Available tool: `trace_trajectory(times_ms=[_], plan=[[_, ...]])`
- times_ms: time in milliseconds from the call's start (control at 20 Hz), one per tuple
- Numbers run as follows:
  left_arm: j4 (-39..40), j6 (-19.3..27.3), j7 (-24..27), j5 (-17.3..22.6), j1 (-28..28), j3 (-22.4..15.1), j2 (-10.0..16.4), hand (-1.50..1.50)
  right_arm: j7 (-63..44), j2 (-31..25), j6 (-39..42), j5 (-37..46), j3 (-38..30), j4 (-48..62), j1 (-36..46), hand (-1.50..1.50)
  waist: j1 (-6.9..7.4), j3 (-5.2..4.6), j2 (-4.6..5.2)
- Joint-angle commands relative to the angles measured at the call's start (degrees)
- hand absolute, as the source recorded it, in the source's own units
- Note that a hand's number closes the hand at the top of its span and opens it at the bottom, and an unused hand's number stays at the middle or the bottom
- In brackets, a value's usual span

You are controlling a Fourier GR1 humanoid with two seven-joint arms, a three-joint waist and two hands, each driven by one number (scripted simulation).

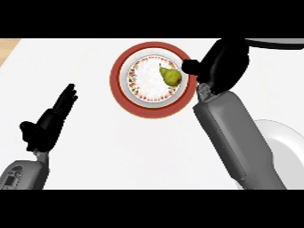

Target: Pick the pear from the plate and place it in the plate

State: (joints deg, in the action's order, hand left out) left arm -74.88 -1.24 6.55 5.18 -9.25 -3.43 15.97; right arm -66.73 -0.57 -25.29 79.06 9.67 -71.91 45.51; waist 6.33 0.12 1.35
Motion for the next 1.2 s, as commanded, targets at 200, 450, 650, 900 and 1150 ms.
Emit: trace_trajectory(times_ms=[200,450,650,900,1150], plan=[[0.56,0.99,-0.37,-0.01,0.45,0.24,-0.94,0.00,-10.19,0.55,-24.52,-1.25,-1.61,-5.99,-3.85,-1.50,-2.14,0.09,-0.91],[0.66,1.91,0.70,-0.28,2.38,1.27,-0.54,0.00,-8.95,0.56,-33.69,-1.80,4.63,-11.34,-14.83,-1.50,-4.08,0.00,-1.60],[2.70,1.40,3.25,-0.05,3.88,2.17,-0.45,0.00,-8.61,0.56,-38.81,-0.28,12.11,-15.55,-25.32,-1.50,-5.69,-0.12,-1.70],[-0.53,1.54,1.36,0.01,5.01,2.11,-0.27,0.00,-8.25,0.56,-41.65,3.36,20.46,-20.13,-35.46,-1.50,-6.14,-0.09,-1.70],[-1.67,0.63,-1.14,0.57,5.43,3.25,1.39,0.00,-6.92,0.56,-46.62,8.35,26.44,-20.71,-47.07,-1.50,-6.48,-0.09,-1.64]])
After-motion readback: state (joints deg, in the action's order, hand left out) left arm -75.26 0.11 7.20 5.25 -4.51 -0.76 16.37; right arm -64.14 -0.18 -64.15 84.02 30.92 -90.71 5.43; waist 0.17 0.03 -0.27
